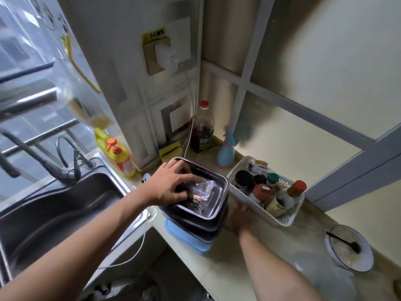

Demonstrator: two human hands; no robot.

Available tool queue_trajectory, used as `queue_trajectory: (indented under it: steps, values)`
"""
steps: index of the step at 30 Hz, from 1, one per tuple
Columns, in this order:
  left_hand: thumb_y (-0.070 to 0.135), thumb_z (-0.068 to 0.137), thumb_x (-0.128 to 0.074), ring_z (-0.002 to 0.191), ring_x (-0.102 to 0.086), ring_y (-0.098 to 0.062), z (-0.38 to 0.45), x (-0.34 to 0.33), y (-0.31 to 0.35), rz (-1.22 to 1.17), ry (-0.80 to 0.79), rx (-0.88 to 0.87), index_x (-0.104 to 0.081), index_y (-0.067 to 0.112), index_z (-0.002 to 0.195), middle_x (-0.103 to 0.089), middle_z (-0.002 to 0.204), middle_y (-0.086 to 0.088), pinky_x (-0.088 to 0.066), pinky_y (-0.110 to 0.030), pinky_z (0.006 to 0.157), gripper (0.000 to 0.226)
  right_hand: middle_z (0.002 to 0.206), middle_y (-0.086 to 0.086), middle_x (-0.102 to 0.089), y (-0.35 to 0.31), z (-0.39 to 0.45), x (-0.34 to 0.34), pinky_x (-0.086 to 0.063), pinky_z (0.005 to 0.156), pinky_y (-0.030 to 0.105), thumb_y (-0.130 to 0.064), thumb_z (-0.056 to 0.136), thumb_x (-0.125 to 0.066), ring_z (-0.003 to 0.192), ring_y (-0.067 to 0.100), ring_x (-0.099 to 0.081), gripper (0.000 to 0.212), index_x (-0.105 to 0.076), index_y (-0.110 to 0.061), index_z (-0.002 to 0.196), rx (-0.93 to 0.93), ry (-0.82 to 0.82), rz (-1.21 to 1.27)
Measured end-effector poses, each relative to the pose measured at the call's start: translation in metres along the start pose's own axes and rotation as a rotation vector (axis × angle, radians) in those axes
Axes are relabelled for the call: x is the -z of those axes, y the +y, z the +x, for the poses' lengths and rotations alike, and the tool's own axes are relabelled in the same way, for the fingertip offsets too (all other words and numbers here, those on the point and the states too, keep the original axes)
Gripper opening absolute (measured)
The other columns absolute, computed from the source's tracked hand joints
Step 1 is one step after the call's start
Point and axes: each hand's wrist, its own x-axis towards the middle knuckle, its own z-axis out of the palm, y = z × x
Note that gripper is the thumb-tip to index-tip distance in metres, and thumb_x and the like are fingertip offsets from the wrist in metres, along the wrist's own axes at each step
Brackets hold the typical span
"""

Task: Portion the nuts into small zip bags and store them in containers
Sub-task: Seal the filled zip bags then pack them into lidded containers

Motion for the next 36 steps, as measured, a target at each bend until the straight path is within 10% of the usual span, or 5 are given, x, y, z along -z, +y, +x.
queue_trajectory:
  steps: [14,24,27,32,36]
  values:
    - [0.051,0.085,-0.05,0.123,-0.036,-0.016,-0.008,-0.004,0.004,0.017,0.04,0.005,-0.038,0.057,0.143,-0.041,0.124,0.007,-0.029,-0.033,0.103,0.059,0.158,0.016,-0.022,-0.002,-0.004,-0.01,-0.024,0.116,0.063,-0.036,0.103,-0.042,0.145,0.04,-0.025,0.054,-0.032,-0.019,0.154,-0.119,0.073,0.009]
    - [0.055,0.081,-0.039,0.12,-0.037,-0.019,-0.007,-0.007,0.001,0.024,0.057,-0.022,-0.036,0.057,0.143,-0.041,0.122,0.006,-0.033,-0.038,0.104,0.062,0.161,0.02,-0.021,0.013,-0.026,-0.013,-0.025,0.119,0.048,-0.045,0.092,-0.06,0.148,0.037,-0.026,0.081,-0.023,-0.012,0.155,-0.347,0.069,0.114]
    - [0.058,0.081,-0.036,0.121,-0.036,-0.019,-0.006,-0.007,0.001,0.035,0.062,-0.03,-0.035,0.057,0.144,-0.042,0.124,0.005,-0.032,-0.038,0.104,0.062,0.153,0.023,-0.039,0.016,-0.025,-0.005,-0.038,0.111,0.044,-0.021,0.106,-0.041,0.14,0.037,-0.041,0.046,-0.036,-0.006,0.149,-0.367,0.167,0.349]
    - [0.061,0.079,-0.029,0.124,-0.035,-0.02,-0.007,-0.008,0.001,0.023,0.064,-0.049,-0.037,0.054,0.144,-0.042,0.128,0.003,-0.031,-0.04,0.103,0.066,0.108,0.025,-0.069,0.009,-0.048,0.013,-0.055,0.07,0.04,0.001,0.087,-0.069,0.079,0.029,-0.064,0.022,-0.059,-0.018,0.092,-0.215,0.339,0.917]
    - [0.058,0.077,-0.036,0.119,-0.04,-0.021,-0.006,-0.015,-0.003,0.038,0.115,-0.078,-0.043,0.051,0.141,-0.045,0.122,0.003,-0.034,-0.039,0.099,0.065,0.104,-0.009,-0.07,-0.01,-0.087,0.059,-0.046,0.073,0.021,-0.011,0.095,-0.068,0.098,0.013,-0.065,0.017,-0.066,-0.024,0.106,0.007,0.661,0.899]
